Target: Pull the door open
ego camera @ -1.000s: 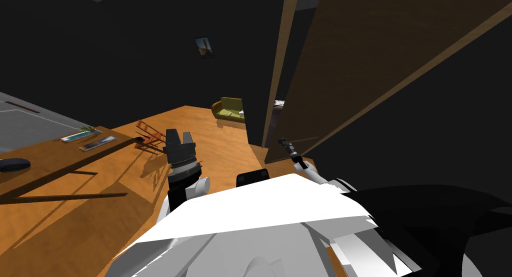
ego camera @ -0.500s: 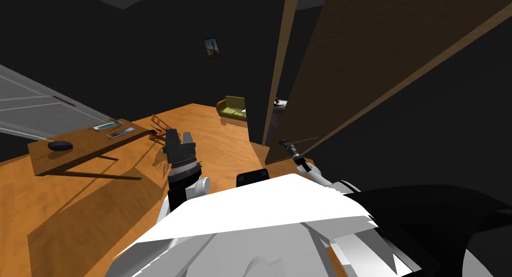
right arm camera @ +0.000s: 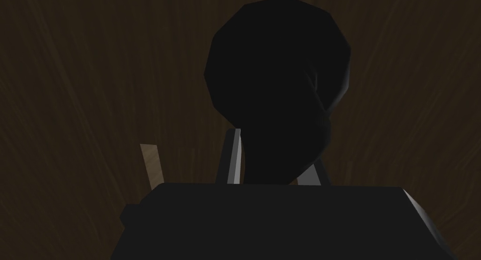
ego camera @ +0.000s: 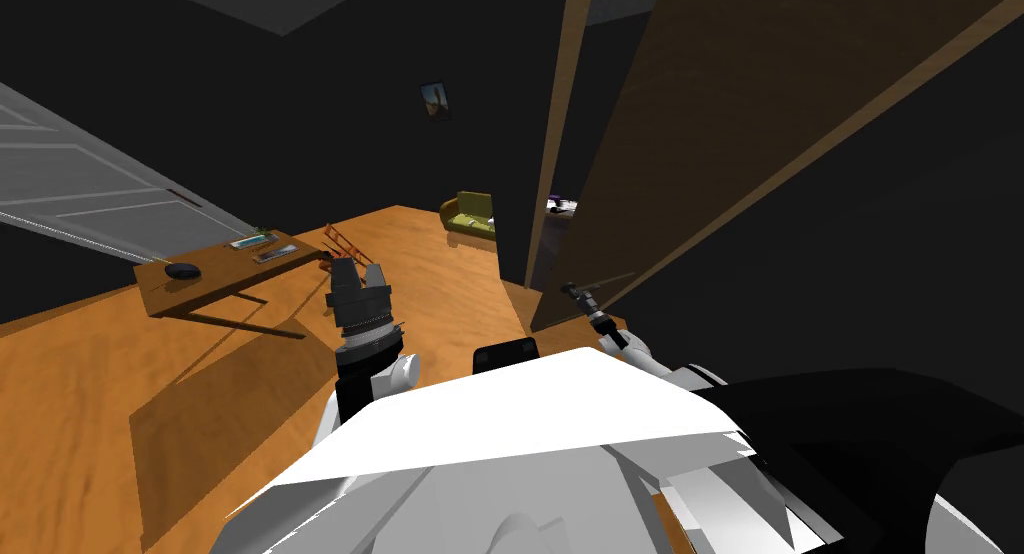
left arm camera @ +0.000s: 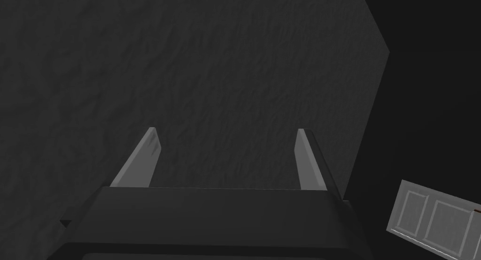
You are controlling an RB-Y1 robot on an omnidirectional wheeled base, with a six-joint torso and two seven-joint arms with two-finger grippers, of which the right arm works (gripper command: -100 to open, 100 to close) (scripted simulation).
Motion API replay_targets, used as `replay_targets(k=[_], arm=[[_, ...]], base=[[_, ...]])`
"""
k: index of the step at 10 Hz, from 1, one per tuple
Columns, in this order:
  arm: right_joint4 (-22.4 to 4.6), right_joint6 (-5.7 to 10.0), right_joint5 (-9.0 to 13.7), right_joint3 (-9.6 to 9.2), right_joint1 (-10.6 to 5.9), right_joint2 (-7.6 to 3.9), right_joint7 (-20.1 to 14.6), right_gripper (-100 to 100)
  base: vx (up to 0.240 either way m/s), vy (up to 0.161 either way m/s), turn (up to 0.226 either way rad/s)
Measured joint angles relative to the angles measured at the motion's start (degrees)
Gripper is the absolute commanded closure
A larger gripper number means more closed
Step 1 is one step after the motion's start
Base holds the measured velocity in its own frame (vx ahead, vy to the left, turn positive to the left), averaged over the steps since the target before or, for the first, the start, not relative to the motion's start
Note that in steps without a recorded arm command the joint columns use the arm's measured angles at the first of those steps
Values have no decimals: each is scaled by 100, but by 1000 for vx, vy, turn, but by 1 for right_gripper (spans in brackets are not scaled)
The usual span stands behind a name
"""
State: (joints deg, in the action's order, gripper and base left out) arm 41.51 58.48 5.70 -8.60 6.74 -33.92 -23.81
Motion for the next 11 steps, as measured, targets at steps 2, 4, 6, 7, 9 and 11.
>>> replay_targets(k=[2, 4, 6, 7, 9, 11], arm=[[-73, 111, 6, -4, 32, -45, -38, 100], [-134, 229, -6, -37, 57, -73, -70, 100], [-130, 358, -10, -63, 160, -137, -119, 100], [-227, 455, -13, -71, 142, -159, -141, 100], [-325, 613, -22, -98, 171, -194, -178, 100], [-319, 656, -30, -119, 210, -201, -195, 100]], base=[[-226, -93, 225], [-192, -116, 171], [-219, -75, 197], [-205, -71, 151], [-207, -99, 133], [-109, -37, 86]])
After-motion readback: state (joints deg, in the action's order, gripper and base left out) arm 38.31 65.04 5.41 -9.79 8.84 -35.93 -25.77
